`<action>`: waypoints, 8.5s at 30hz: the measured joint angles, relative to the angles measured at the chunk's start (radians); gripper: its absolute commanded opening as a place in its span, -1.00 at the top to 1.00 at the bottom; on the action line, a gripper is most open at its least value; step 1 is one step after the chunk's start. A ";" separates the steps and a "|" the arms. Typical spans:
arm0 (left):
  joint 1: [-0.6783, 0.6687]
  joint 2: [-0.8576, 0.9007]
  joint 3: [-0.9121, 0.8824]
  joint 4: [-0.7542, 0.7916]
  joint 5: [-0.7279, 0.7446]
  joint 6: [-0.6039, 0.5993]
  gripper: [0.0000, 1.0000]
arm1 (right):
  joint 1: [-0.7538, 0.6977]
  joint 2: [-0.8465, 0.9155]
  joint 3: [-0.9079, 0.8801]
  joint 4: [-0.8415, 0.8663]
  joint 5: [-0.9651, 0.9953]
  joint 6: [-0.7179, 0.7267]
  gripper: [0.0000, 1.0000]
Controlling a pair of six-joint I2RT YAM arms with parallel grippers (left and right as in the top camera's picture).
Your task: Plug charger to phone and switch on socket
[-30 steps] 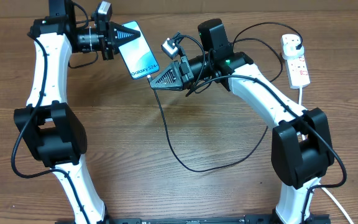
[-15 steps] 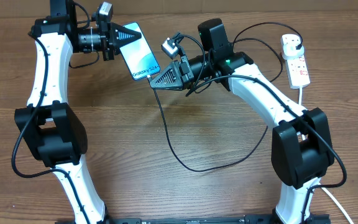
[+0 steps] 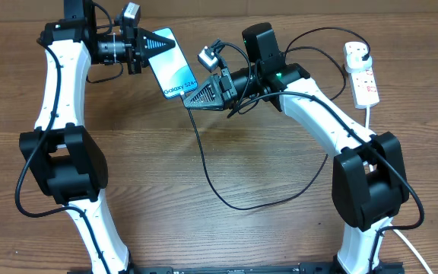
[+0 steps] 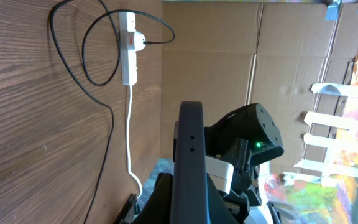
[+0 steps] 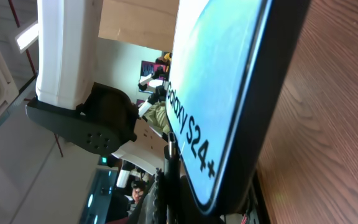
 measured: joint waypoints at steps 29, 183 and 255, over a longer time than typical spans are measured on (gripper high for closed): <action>0.019 0.000 0.000 0.013 0.031 -0.005 0.92 | 0.000 0.000 0.000 0.000 0.013 0.000 0.93; 0.000 0.000 0.000 -0.002 -0.016 -0.003 0.91 | -0.013 0.000 0.000 -0.005 0.039 0.056 0.93; -0.040 0.000 0.001 -0.097 -0.083 0.132 0.92 | -0.109 0.000 -0.004 -0.022 0.146 0.056 0.00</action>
